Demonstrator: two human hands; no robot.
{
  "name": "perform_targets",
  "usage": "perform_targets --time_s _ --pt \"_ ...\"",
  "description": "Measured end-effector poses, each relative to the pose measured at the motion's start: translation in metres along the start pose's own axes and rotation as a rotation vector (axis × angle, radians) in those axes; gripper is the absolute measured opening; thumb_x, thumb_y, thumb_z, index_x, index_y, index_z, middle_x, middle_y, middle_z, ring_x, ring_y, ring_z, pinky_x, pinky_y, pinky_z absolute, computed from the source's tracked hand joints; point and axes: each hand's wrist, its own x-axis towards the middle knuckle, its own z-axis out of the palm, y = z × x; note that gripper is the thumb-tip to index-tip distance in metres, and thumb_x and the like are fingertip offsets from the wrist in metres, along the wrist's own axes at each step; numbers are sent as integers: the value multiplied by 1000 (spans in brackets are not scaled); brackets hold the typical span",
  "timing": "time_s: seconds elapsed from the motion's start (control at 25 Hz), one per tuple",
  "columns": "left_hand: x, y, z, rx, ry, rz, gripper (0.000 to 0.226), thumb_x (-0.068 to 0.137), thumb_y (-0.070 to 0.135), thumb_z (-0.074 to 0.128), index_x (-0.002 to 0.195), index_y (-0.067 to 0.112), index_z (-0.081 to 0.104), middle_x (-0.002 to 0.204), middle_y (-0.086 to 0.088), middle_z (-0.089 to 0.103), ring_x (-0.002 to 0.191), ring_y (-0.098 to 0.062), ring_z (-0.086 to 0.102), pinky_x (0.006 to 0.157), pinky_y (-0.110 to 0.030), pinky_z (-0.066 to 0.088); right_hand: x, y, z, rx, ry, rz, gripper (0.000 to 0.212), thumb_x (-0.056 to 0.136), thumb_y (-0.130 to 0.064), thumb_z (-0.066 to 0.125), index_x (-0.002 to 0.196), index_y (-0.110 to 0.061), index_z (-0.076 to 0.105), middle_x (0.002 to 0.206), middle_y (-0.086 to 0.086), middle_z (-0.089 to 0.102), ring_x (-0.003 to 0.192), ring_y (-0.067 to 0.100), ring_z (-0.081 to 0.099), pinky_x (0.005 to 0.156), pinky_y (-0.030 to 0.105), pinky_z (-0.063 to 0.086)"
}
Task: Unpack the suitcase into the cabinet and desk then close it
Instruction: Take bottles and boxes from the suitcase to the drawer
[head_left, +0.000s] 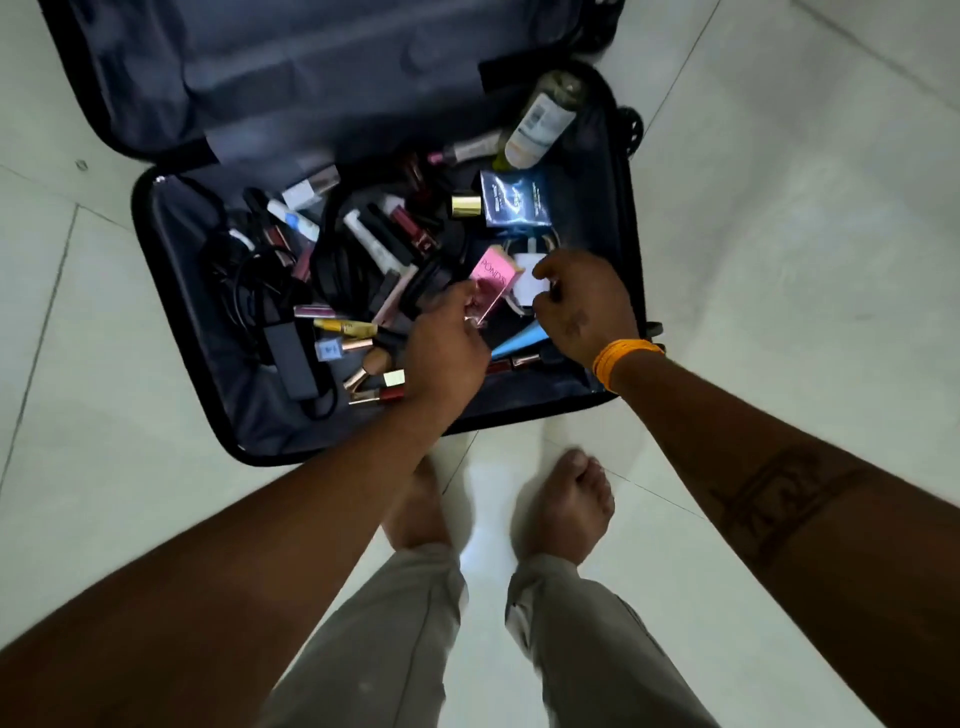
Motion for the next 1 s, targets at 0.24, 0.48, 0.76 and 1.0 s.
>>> perform_targets --time_s 0.24,0.48,0.76,1.0 --pt "-26 1 35 162 -10 47 87 89 -6 63 164 13 23 163 -10 34 144 -31 40 116 -42 42 -16 33 14 -346 -158 -196 54 70 -4 76 123 -7 68 118 15 63 109 41 54 90 43 51" --pt "-4 13 34 267 66 -47 62 92 2 64 152 9 47 138 -14 55 125 -32 53 97 -44 52 -13 25 17 -467 -135 -230 49 70 -8 79 118 -10 67 116 16 60 103 41 55 78 41 49" --pt "6 23 34 37 9 -225 34 100 15 56 132 13 45 120 -16 65 105 -38 65 79 -47 55 -38 27 -3 -85 -137 -166 47 79 -18 81 125 -16 68 117 6 63 94 22 61 80 30 50" --pt "-2 14 31 17 35 -259 43 87 37 77 120 12 66 122 -12 61 111 -32 62 91 -41 52 -37 19 1 689 -15 273 62 73 5 86 126 -17 61 113 1 66 94 11 65 81 18 58"
